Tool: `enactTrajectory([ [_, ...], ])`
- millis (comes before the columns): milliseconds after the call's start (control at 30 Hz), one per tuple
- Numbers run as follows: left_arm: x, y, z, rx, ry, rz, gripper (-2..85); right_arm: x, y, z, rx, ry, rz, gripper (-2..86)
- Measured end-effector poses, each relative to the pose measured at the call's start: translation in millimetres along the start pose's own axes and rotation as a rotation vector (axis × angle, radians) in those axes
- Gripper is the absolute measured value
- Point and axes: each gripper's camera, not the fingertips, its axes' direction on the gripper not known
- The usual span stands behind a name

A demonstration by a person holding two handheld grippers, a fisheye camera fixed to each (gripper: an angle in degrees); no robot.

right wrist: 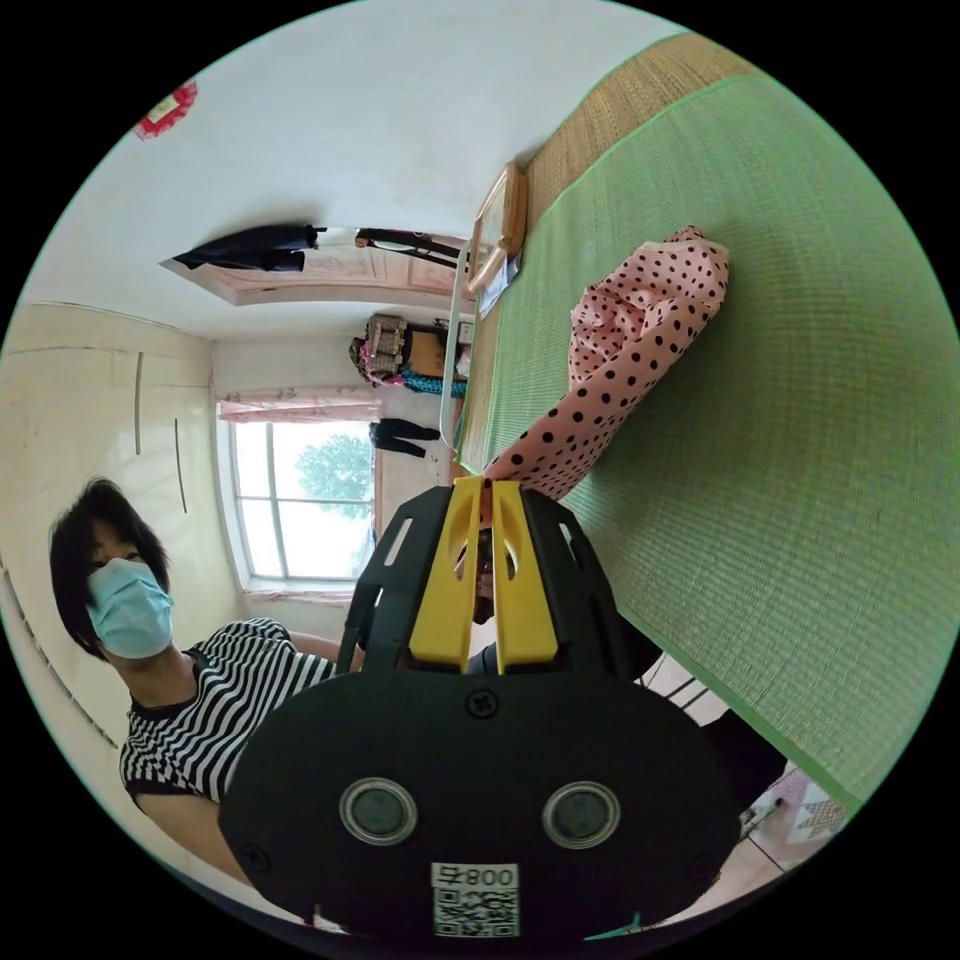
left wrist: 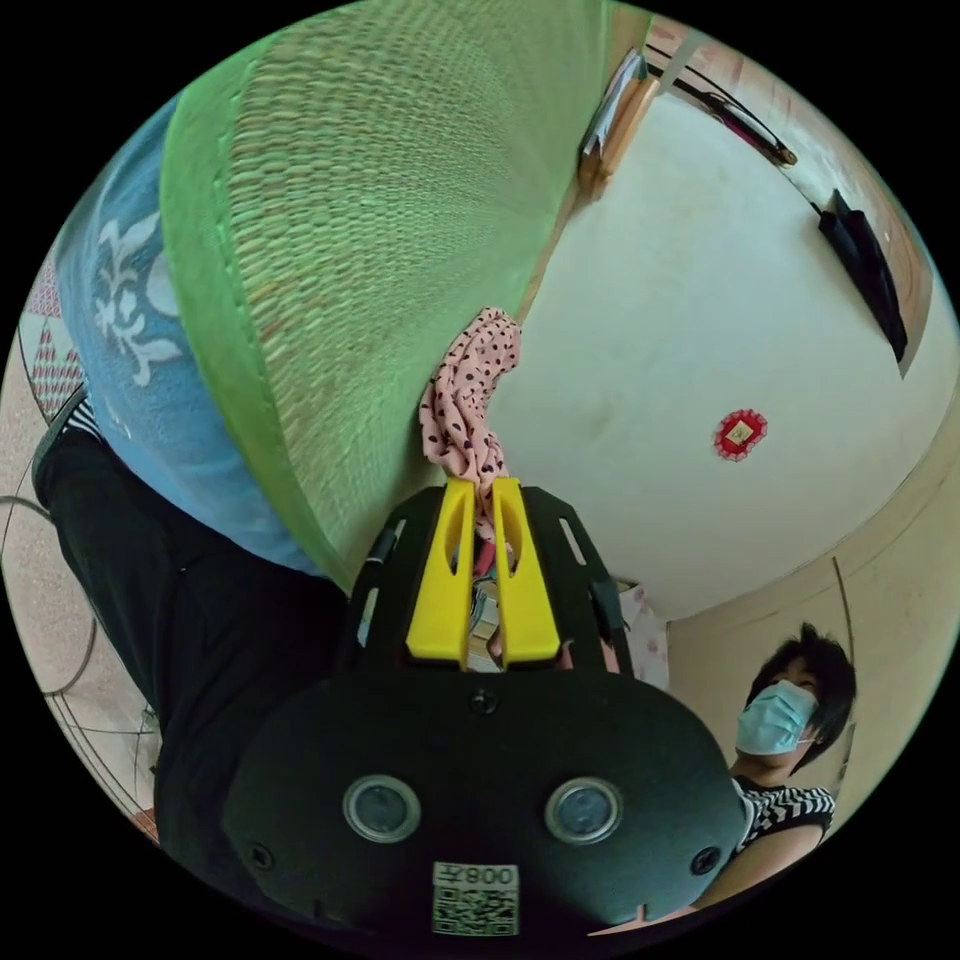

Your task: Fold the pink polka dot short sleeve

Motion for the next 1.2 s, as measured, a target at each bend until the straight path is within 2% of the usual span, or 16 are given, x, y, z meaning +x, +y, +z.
enactTrajectory([
  [400, 52, 84, 20, -0.157, -0.020, 0.113, 2.9, -31, 159, -44, 0.067, 0.011, 0.057, 1.4],
  [667, 89, 152, 56, -0.253, 0.019, 0.178, 2.8, -77, 268, -80, 0.143, -0.016, -0.006, 1.5],
  [1200, 175, 288, 225, -0.507, 0.114, 0.318, 2.5, -185, 475, -209, 0.388, -0.038, -0.183, 1.4],
])
